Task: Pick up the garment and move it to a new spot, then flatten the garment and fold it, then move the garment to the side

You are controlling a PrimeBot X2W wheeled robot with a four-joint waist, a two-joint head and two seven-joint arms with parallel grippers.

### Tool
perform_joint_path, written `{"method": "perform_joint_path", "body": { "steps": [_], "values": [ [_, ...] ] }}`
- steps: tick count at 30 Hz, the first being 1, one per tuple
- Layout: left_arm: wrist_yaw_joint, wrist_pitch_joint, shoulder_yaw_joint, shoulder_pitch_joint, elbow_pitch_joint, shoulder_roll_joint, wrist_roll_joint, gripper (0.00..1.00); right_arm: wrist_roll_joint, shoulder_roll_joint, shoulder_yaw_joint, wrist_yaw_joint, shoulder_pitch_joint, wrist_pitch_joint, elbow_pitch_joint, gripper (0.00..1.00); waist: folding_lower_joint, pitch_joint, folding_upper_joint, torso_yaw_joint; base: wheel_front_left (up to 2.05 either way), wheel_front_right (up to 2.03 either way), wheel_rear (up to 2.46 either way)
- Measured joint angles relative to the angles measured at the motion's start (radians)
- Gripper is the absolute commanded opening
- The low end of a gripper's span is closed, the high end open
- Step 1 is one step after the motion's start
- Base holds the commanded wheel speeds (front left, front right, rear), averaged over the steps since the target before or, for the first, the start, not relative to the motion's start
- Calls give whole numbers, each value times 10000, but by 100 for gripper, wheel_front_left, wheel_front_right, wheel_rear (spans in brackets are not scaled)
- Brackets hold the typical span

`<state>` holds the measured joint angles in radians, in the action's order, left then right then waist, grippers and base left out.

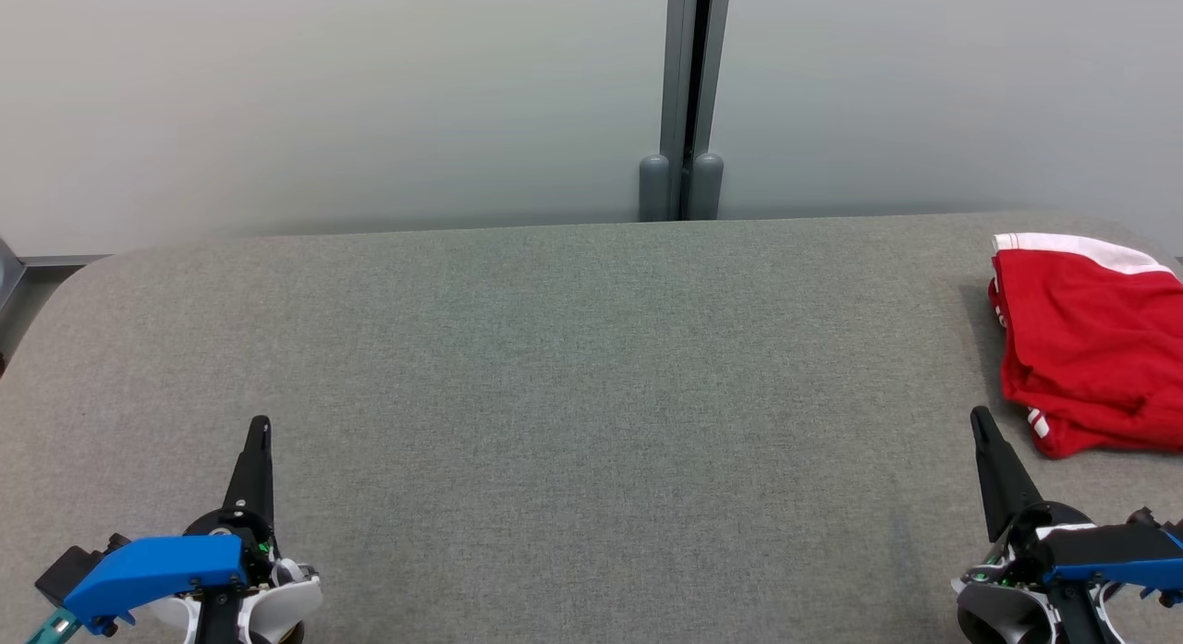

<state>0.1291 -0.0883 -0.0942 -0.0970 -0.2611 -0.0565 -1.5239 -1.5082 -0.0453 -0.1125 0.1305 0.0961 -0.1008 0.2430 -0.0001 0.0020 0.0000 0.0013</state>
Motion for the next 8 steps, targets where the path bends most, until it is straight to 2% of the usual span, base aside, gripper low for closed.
{"method": "perform_joint_path", "body": {
  "steps": [8],
  "values": [
    [0,-150,-128,-30,75,31,-474,0,-541,-8,-4,0,33,-77,4,0,0,6,0,-7,0,0,0]
  ]
}}
